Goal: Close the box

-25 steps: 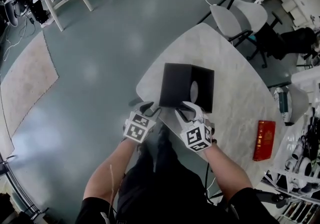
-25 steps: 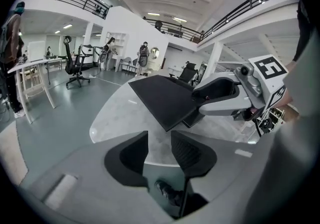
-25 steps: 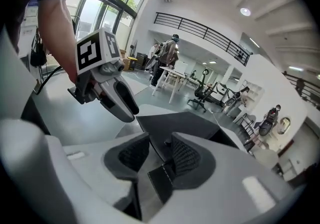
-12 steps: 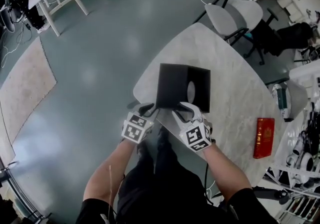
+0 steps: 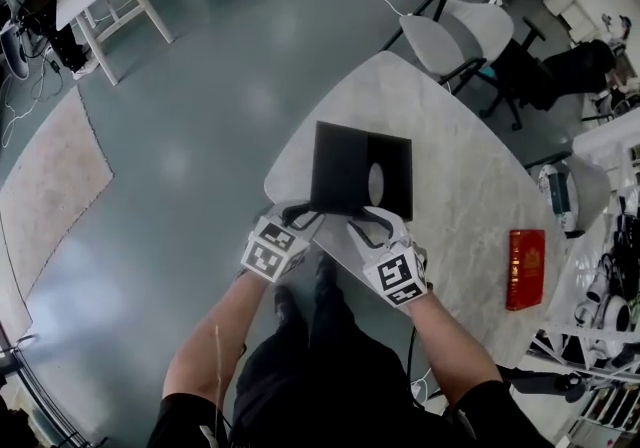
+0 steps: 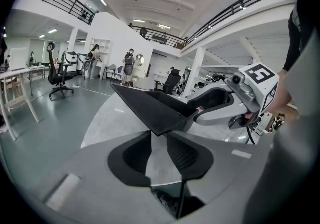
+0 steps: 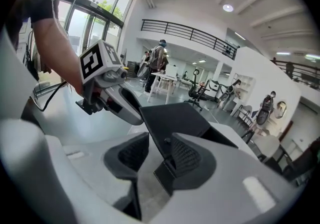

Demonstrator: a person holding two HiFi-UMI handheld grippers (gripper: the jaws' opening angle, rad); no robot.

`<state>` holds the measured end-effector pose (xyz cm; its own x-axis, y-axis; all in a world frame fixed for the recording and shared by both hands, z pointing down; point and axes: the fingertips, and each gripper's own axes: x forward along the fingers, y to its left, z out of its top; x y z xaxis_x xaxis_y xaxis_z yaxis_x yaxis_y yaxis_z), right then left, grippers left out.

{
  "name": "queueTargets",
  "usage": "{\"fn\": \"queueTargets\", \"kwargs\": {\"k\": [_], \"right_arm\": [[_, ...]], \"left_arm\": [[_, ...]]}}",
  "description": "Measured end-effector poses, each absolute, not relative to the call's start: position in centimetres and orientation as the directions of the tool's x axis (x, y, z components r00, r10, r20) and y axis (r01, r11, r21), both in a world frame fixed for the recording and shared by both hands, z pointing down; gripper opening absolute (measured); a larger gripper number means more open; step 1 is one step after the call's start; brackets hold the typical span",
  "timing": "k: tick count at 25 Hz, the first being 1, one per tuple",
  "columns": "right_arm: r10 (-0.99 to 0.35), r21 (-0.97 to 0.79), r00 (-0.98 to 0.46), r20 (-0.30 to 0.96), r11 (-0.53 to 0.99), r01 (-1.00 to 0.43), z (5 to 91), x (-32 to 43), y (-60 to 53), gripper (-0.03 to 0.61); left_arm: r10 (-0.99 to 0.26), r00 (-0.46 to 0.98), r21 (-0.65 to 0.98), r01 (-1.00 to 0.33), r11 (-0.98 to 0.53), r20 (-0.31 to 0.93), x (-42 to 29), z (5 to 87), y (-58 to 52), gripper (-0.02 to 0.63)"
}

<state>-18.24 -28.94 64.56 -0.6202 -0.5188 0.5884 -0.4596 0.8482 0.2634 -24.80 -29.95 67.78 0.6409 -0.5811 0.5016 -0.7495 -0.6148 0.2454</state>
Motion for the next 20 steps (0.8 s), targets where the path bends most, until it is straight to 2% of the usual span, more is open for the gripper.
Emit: {"fn": "queueTargets", "kwargs": {"k": [11, 13, 20], "right_arm": [[-0.688, 0.106, -0.514, 0.512, 0.645, -0.757, 59.7, -10.5, -27.7, 0.144], [-0.703, 0.082, -0.507, 0.499, 0.620, -0.780, 59.0, -9.5, -27.3, 0.144], [-0.729, 0.053, -0.505, 0.463, 0.591, -0.805, 56.5, -6.5, -27.1, 0.140]], "left_arm": [[-0.538, 0.668, 0.184, -0.698, -0.692, 0.514, -24.0, 64.5, -29.3, 0.132], [-0.516, 0.683, 0.191, -0.680, -0.708, 0.516, -23.5, 64.0, -29.0, 0.175], [-0.555, 0.681, 0.233, -0.708, -0.667, 0.478, -21.8, 61.3, -29.9, 0.169]]}}
